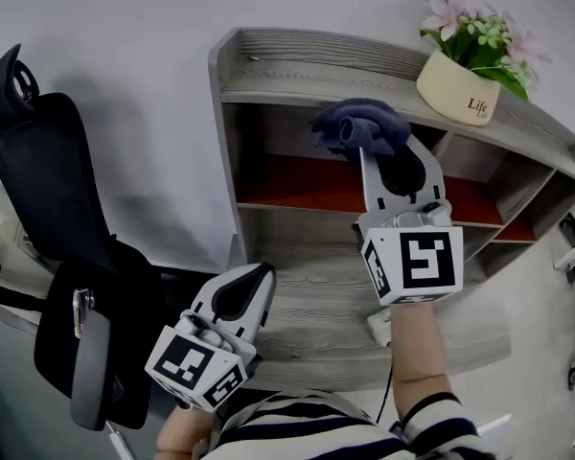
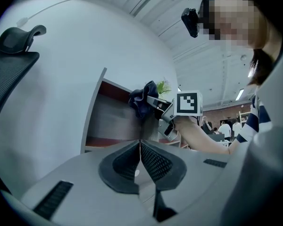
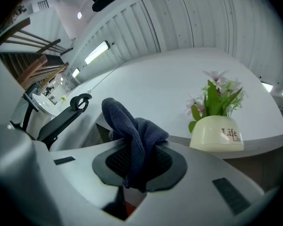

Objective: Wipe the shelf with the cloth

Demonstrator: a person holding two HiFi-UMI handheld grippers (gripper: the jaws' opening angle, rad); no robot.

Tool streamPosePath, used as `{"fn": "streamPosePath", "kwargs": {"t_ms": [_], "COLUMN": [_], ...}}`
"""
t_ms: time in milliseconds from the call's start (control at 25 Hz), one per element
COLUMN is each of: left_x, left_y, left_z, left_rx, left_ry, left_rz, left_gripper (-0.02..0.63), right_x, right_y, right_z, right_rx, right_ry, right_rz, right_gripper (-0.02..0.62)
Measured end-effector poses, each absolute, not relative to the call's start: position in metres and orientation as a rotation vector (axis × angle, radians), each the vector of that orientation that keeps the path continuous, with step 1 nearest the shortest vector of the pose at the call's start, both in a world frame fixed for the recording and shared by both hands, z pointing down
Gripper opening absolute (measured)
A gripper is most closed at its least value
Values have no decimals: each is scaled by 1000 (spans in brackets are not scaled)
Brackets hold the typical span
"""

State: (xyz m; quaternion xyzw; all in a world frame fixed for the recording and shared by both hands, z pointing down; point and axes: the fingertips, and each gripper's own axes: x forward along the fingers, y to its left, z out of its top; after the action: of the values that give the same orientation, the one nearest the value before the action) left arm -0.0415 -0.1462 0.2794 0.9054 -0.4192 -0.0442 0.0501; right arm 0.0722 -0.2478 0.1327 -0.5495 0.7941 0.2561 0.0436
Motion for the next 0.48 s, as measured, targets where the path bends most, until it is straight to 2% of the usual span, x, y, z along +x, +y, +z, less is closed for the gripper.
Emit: {"fn": "streamPosePath", "kwargs": {"t_ms": [480], "left_x": [-12], "left_y": [-149], "left_z": [280], "left_rx": [2816], "left_ry": [-1128], "left_rz": [-120], "left_gripper": [20], "right_x": [147], "right_y": [-242], "right_z": [135], "right_rx": [-1904], "right_ry": [2289], "right_rz": [702], "right_gripper": [75]}}
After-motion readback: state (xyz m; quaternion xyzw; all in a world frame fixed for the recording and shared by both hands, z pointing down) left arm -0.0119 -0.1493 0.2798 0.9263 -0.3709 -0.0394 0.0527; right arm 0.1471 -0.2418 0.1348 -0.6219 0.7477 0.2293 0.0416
